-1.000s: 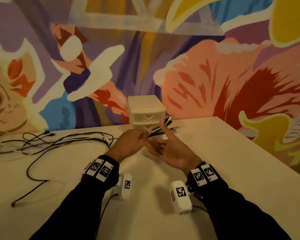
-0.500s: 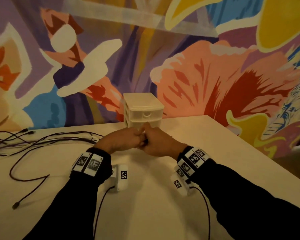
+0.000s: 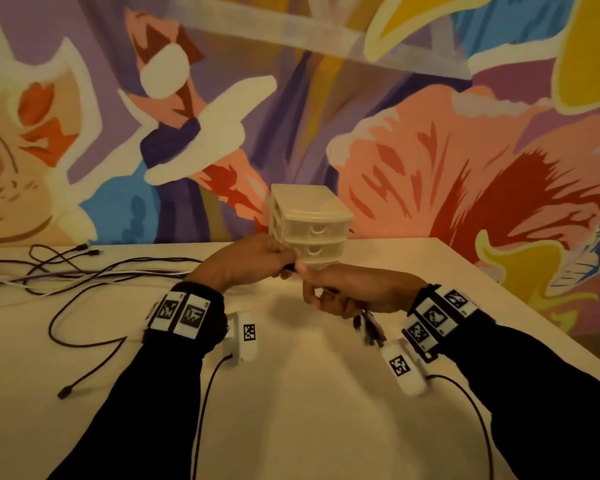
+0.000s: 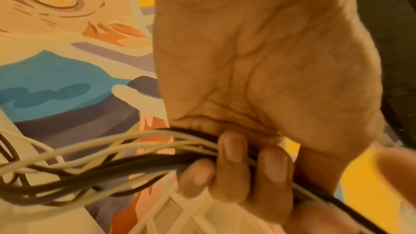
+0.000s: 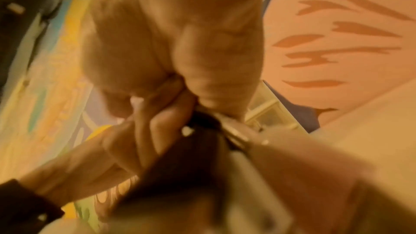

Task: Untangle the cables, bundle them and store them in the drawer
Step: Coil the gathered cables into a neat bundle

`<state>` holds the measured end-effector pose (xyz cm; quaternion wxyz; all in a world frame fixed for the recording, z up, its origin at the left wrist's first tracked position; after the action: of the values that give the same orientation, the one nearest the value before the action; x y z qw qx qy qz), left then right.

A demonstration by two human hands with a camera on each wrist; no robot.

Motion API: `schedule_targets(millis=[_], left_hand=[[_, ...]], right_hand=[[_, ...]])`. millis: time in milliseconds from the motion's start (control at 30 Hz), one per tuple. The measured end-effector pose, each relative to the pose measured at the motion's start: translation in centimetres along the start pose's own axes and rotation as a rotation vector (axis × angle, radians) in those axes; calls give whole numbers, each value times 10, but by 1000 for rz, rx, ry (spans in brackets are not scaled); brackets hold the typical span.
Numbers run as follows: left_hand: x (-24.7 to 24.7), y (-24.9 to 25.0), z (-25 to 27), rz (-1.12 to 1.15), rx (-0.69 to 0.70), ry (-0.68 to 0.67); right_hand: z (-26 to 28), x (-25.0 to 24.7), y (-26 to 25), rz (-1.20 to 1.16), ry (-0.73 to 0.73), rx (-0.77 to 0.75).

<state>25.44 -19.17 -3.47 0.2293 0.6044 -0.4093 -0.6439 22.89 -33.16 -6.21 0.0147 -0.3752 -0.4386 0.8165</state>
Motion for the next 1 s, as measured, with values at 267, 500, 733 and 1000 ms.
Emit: schedule_targets(millis=[267,500,733,1000], left_hand=[[-10,12,2,298,180,245],[-22,-2,4,134,185,457],[-18,-10,4,188,202,528],[17,-37,-13,315,119,303]], right_hand=[[1,-3,-10,-539,62,-103],[-9,-6,2,-497,298,-84],[-28,33,16,-902,46,-128],[-41,17,42,-1166,162,-213]])
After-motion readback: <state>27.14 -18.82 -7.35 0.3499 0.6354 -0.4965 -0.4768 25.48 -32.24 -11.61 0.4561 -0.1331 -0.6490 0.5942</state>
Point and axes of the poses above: each hand's wrist, its own z-axis away from the middle knuckle, its own x-axis out of the palm, y = z × x, the point moved 9 cm from there along -z, towards the middle knuckle, and after that the axes turned 13 degrees about z, right-handed, at the moved point
